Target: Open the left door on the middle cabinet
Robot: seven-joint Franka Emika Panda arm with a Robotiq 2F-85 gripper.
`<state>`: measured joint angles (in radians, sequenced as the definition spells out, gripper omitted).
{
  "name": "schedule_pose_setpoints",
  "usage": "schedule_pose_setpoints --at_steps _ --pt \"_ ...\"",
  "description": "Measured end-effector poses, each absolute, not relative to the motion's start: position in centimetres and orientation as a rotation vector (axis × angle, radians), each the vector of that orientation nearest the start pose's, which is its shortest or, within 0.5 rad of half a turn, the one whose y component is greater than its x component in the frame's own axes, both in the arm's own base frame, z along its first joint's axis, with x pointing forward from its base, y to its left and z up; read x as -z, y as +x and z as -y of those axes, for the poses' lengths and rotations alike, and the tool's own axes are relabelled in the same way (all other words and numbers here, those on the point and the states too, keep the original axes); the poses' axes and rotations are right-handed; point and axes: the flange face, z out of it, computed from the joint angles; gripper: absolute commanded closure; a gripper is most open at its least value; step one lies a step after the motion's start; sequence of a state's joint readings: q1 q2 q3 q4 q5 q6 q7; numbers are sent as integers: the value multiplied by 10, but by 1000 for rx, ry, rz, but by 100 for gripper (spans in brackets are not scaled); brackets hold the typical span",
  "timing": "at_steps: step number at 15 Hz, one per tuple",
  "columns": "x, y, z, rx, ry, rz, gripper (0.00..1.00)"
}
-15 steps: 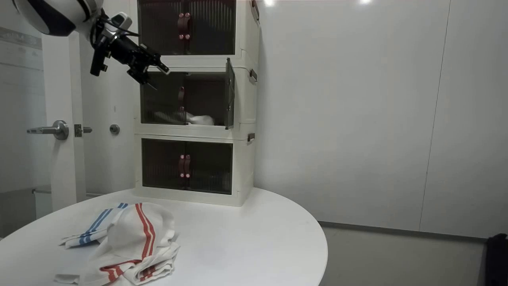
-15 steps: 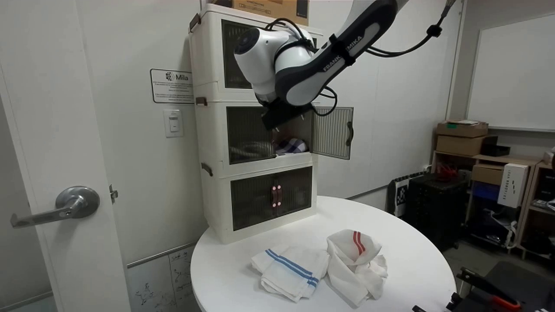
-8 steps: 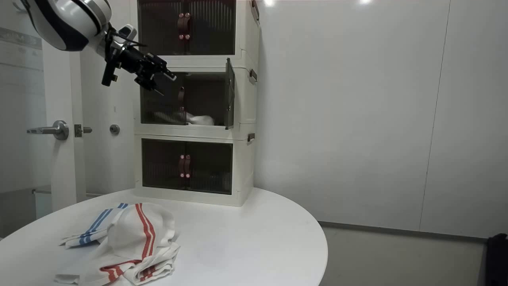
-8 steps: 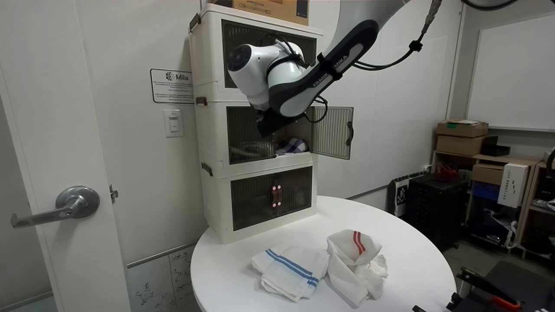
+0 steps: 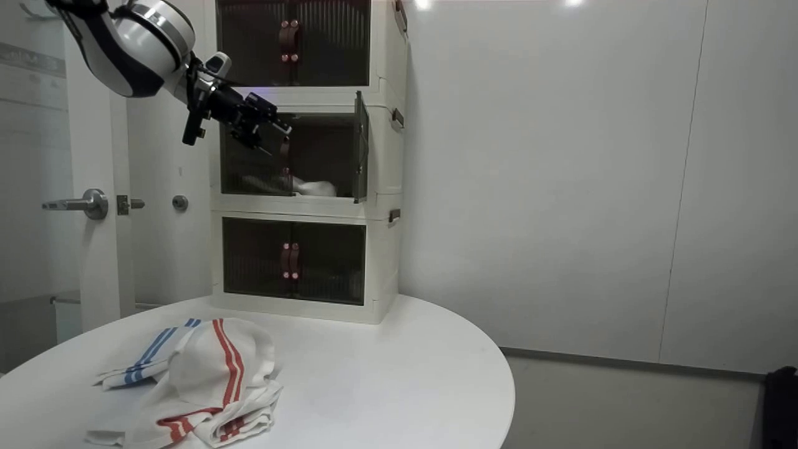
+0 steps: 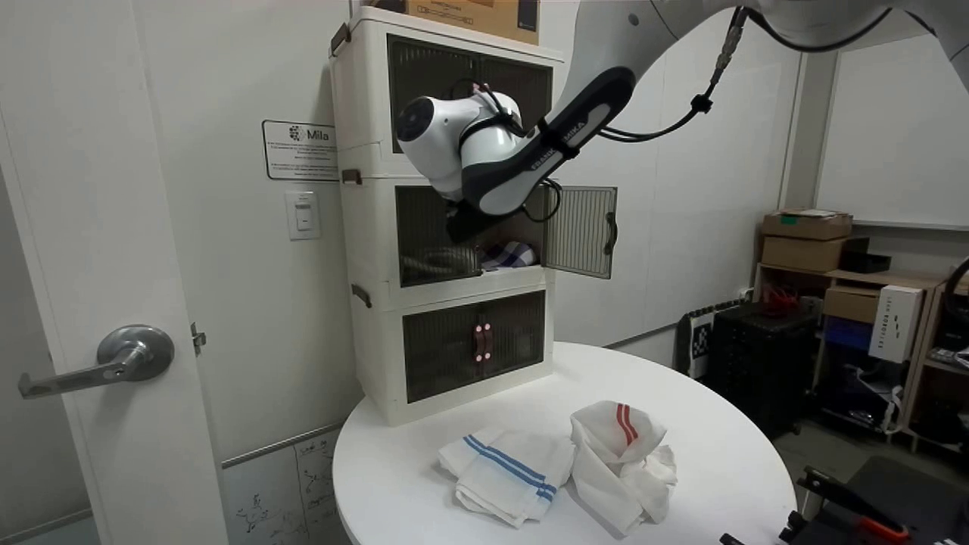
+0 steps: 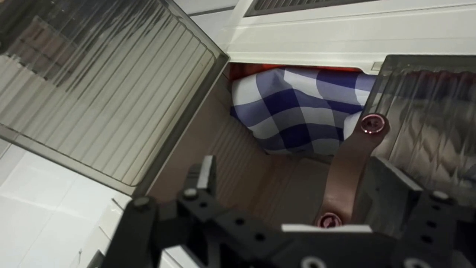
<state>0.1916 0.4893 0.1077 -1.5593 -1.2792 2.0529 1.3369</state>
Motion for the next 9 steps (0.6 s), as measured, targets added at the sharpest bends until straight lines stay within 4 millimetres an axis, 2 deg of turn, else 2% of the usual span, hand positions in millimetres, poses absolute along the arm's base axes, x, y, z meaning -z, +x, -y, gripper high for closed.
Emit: schedule_pose_setpoints --at_steps 6,7,8,9 --pt "-391 709 -143 -987 2180 465 1" --pt "-391 711 -142 -989 2177 468 7" --pt "-392 713 -140 -991 2174 472 25" --pt "-392 714 -139 -991 2172 474 27"
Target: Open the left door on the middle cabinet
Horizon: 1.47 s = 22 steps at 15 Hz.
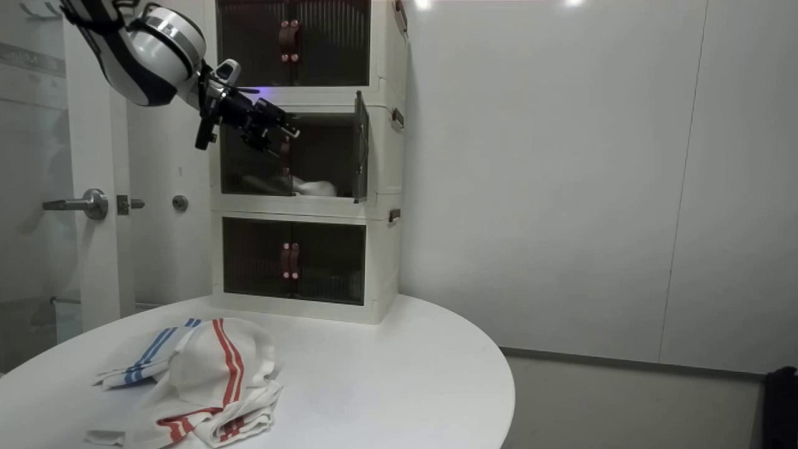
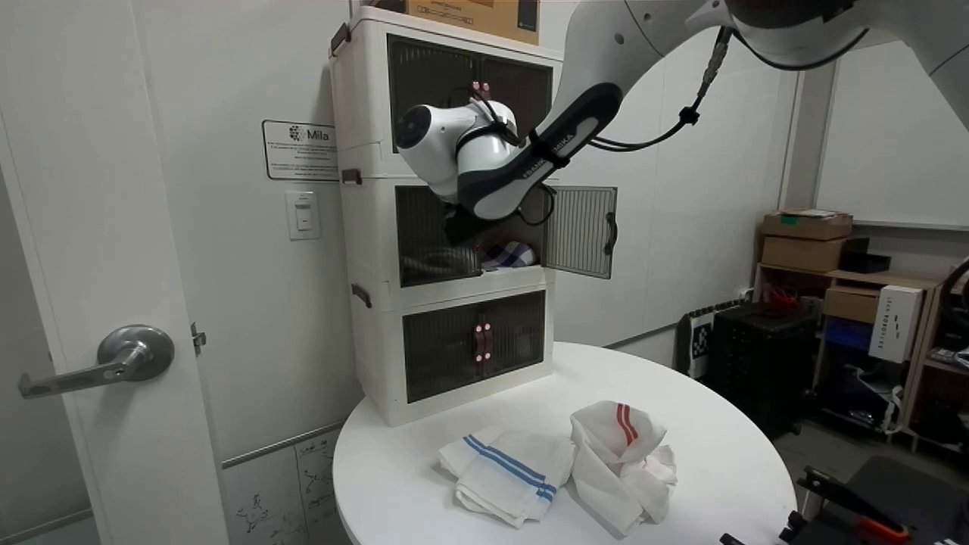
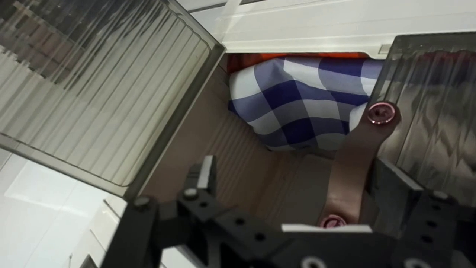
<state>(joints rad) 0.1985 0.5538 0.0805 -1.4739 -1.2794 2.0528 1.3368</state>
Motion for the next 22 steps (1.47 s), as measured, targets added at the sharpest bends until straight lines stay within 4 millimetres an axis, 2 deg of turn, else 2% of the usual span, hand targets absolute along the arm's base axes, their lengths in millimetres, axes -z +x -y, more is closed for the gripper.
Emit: schedule_pose_setpoints --at_steps 3,7,8,12,13,15,19,20,21,22 --pt "-392 714 -139 -992 2171 473 50" --pt "-391 712 -150 -1003 2181 460 81" --pt "-390 711 -151 -1006 2183 462 86" --pt "-385 709 -157 -1034 2207 449 97" --pt "-383 706 -159 -1032 2213 443 91" --pt "-382 695 -161 -1024 2216 433 89" --pt "-384 661 -168 -1003 2241 389 89" --pt "-384 651 -170 -1001 2249 376 64" --pt "-385 643 -173 -1000 2256 364 63" --pt "-386 635 -175 -1000 2263 354 56"
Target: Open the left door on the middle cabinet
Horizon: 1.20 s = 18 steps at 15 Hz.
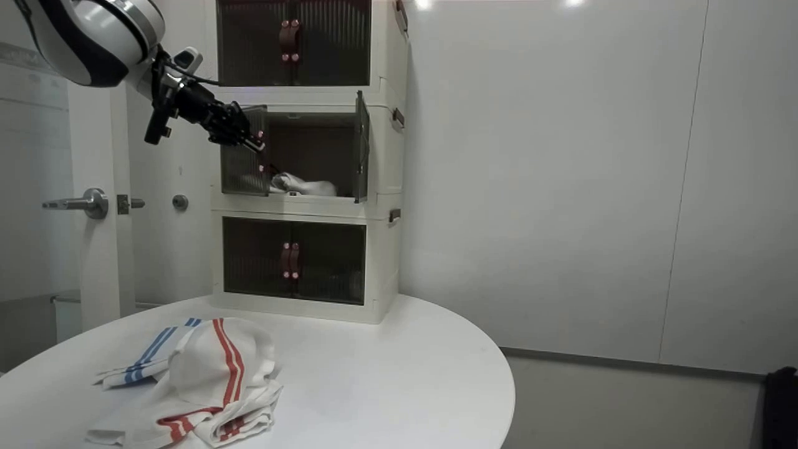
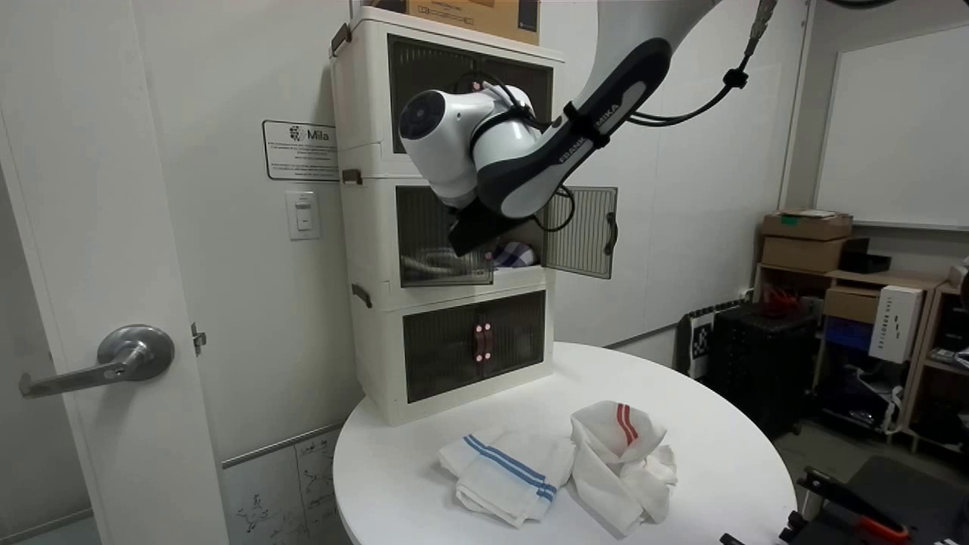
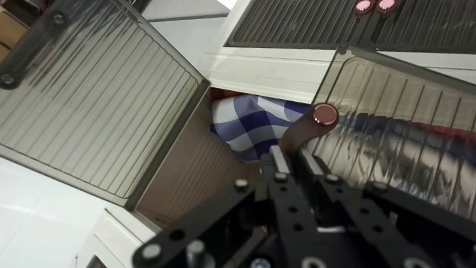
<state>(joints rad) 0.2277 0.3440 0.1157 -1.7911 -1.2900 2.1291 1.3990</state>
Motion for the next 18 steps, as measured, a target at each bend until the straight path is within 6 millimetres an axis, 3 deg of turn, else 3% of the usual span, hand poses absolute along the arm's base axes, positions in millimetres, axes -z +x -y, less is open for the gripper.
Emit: schedule_pose_setpoints --at_steps 6,8,18 --pt "-392 611 -174 -1012 2267 376 10" --pt "-393 608 -171 -1017 2266 391 0" --pt "-411 587 -171 -1067 2306 462 0"
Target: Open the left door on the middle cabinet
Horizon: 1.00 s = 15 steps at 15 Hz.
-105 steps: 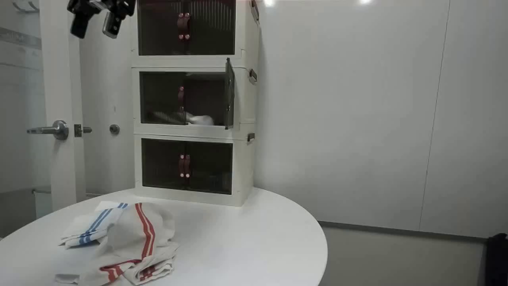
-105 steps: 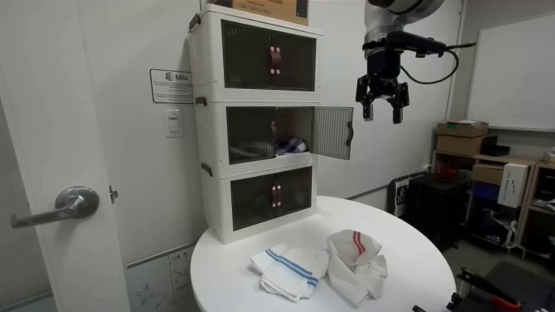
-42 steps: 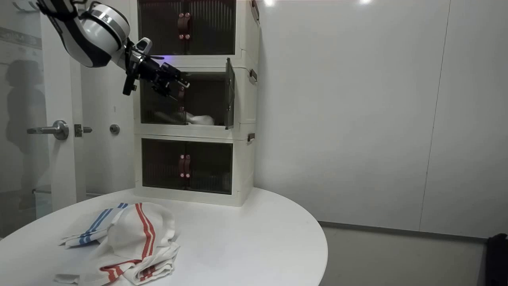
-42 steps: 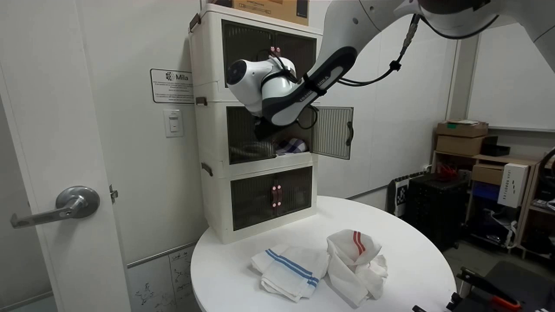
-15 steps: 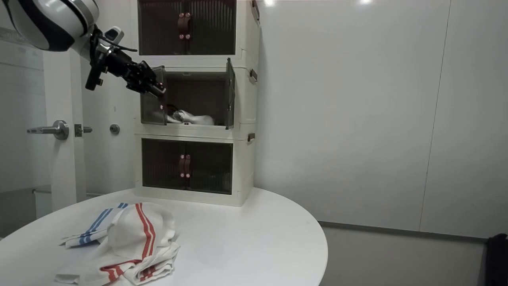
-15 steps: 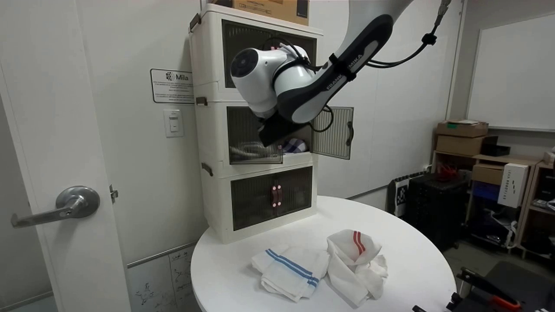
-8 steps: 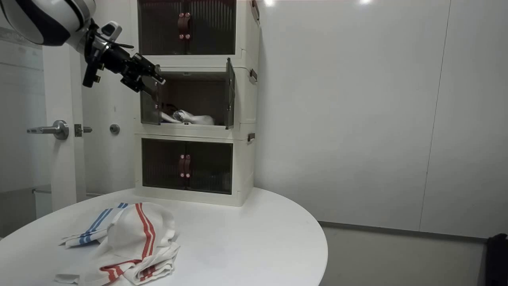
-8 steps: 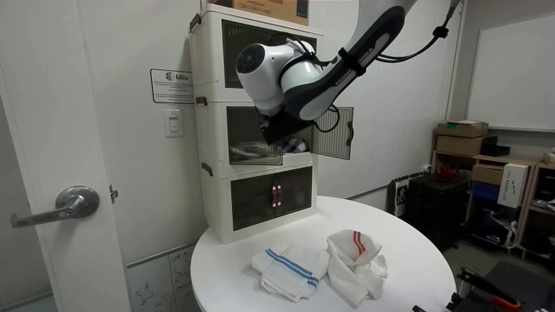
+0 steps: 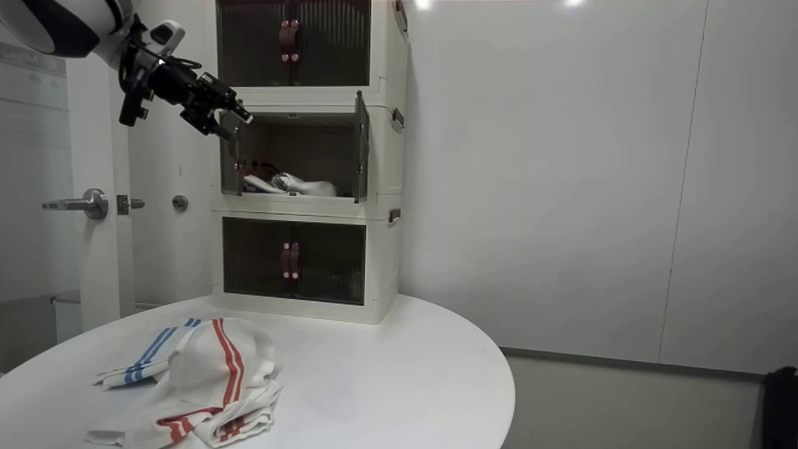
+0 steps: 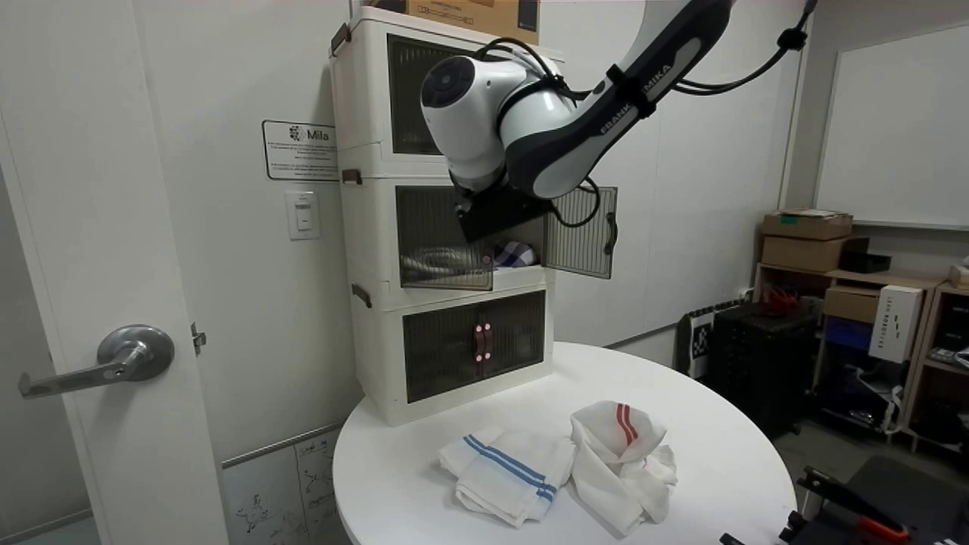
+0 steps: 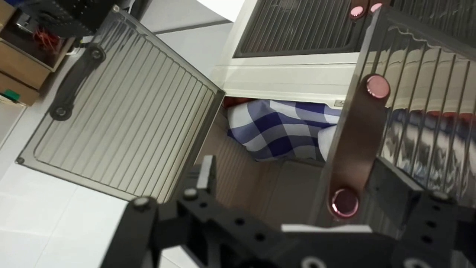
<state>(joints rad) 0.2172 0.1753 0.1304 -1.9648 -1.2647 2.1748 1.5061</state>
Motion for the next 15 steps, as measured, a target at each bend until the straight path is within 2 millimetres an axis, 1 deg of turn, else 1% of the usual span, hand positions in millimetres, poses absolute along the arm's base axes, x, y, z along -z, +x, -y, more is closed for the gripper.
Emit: schedule_pose_setpoints --at_steps 9,15 --pt "-432 573 -180 -944 2491 671 0" --pt "-446 572 -178 -844 2624 680 0"
